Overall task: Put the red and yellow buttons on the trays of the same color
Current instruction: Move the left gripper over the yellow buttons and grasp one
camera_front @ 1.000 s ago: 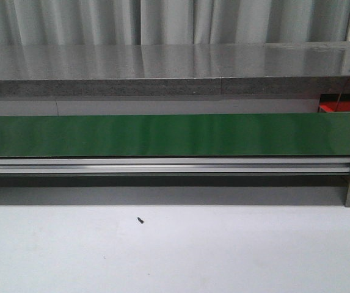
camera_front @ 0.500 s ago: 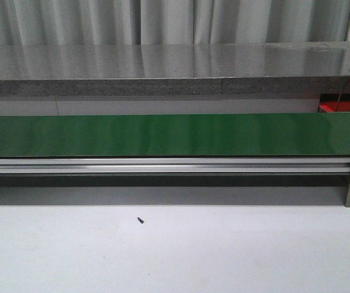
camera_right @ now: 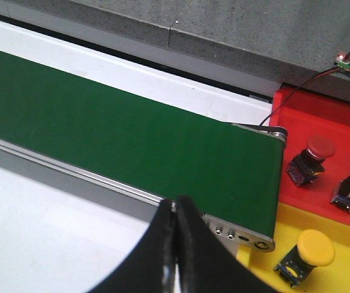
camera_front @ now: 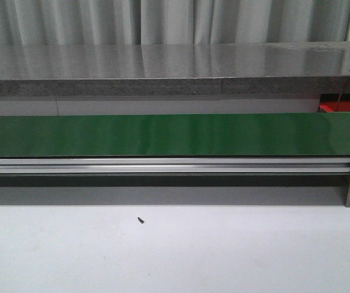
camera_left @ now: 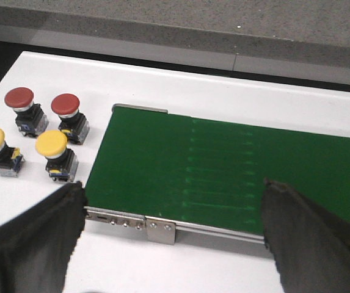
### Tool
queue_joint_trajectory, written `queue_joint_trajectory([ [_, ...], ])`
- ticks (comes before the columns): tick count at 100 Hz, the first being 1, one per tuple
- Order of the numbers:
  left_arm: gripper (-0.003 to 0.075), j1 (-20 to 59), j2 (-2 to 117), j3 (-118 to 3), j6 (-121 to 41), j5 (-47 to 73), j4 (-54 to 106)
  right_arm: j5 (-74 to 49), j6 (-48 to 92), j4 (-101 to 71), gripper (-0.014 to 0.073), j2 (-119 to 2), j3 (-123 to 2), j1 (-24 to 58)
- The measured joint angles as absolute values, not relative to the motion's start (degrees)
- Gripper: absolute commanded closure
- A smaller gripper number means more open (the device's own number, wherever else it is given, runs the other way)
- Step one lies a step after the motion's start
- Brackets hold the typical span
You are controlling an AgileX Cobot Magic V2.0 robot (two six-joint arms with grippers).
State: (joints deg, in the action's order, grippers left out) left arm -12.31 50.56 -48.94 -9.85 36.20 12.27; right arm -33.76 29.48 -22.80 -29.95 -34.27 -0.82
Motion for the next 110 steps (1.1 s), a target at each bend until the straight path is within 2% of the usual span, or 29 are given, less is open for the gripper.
queue_joint_trajectory([
  [23,0.0204,-18.4,70.0,-63.4,-7.2,38.4,10.3,-33.8,29.5,-22.8,0.0662,-29.9,-34.3,-0.8],
  [50,0.0204,-26.1,86.9,-75.5,-6.8,40.0,9.8,-33.8,29.5,-22.8,0.0662,-29.9,-34.3,-0.8],
  [83,0.0204,-28.3,102.8,-81.7,-6.8,40.6,9.5,-33.8,29.5,-22.8,0.0662,-29.9,-34.3,-0.8],
  [110,0.0204,-28.3,111.2,-84.6,-6.5,40.2,9.7,-33.8,29.5,-22.8,0.0662,-29.9,-34.3,-0.8],
])
